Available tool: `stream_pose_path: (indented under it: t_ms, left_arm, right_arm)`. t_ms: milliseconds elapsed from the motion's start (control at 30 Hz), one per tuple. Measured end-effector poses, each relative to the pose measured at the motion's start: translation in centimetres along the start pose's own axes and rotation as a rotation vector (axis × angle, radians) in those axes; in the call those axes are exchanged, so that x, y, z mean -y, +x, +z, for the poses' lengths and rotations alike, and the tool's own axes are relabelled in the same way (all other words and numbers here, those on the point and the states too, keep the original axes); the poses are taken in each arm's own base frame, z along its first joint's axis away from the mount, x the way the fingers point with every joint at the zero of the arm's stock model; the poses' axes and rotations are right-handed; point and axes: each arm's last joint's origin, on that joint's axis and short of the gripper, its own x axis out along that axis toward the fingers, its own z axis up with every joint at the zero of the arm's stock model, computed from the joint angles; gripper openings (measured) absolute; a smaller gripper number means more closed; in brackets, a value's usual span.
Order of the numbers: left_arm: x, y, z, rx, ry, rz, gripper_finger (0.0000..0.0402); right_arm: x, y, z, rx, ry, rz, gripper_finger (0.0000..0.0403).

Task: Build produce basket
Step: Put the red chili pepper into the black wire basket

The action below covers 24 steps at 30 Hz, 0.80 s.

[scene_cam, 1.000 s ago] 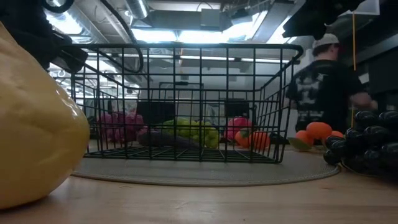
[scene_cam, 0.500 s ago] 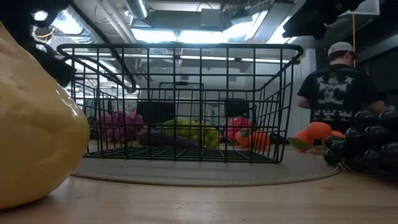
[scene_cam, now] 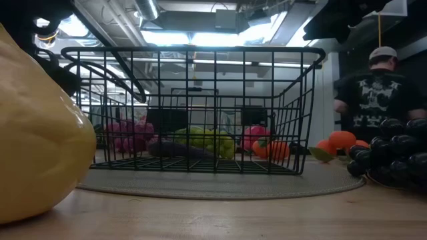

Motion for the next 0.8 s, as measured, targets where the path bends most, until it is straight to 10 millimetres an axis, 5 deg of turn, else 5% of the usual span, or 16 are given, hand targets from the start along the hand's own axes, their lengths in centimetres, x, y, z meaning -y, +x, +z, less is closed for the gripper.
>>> stream_pose_path:
  t_ms: [167,367,800]
  left_arm:
    - [0.01,0.00,0.00,0.001,-0.023,-0.001,0.0115]
    - [0.00,0.00,0.06,0.011,-0.260,0.000,0.0115]
    - [0.23,0.01,0.30,0.054,-0.270,-0.022,0.0115]
  right_arm:
    - [0.00,0.00,0.00,0.000,0.000,0.000,0.0155]
    - [0.00,0.00,0.00,0.000,-0.001,0.000,0.0155]
    - [0.01,0.00,0.00,0.000,0.000,-0.001,0.0155]
